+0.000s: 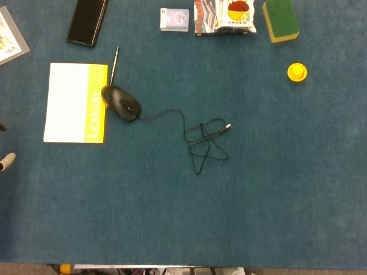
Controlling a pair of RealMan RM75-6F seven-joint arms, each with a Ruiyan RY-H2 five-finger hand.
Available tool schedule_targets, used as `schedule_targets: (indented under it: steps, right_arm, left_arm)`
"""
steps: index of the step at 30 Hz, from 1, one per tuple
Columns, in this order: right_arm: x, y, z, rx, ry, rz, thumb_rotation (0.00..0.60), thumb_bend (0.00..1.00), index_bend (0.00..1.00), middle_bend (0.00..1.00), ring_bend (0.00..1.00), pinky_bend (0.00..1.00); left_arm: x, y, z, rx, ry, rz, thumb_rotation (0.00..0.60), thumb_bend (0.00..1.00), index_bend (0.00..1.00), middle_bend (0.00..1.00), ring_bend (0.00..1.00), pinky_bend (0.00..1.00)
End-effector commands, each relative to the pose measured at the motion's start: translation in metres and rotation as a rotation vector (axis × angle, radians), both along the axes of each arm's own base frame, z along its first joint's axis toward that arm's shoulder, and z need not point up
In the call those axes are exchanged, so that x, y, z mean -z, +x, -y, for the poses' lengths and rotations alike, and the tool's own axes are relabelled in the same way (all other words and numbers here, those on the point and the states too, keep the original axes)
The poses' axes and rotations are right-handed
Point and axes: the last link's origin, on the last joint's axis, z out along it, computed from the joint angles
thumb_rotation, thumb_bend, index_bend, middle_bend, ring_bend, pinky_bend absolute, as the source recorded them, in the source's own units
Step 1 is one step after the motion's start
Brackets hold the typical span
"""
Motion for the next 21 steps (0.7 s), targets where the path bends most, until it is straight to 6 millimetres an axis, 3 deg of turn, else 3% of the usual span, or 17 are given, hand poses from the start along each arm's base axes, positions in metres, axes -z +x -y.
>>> schedule_targets:
  steps: [1,14,21]
  right_arm:
    - [0.003,0.000,0.003,-0.007,0.011,0.001,0.600,0.00,0.14,0.10,0.01,0.13]
    - [0.006,0.006,0.011,-0.036,0.044,0.004,0.600,0.00,0.14,0.10,0.01,0.13]
    - [0.016,0.018,0.022,-0.096,0.119,-0.021,0.600,0.00,0.26,0.09,0.00,0.13]
  left_arm:
    - [-0.002,0.001,0.003,0.000,0.007,-0.001,0.600,0.02,0.43,0.30,0.33,0.50]
    - [-0.002,0.003,0.002,0.005,0.009,0.001,0.600,0.02,0.43,0.30,0.33,0.50]
    - [0.000,0.004,0.004,0.020,-0.003,0.005,0.600,0.02,0.43,0.30,0.33,0.49]
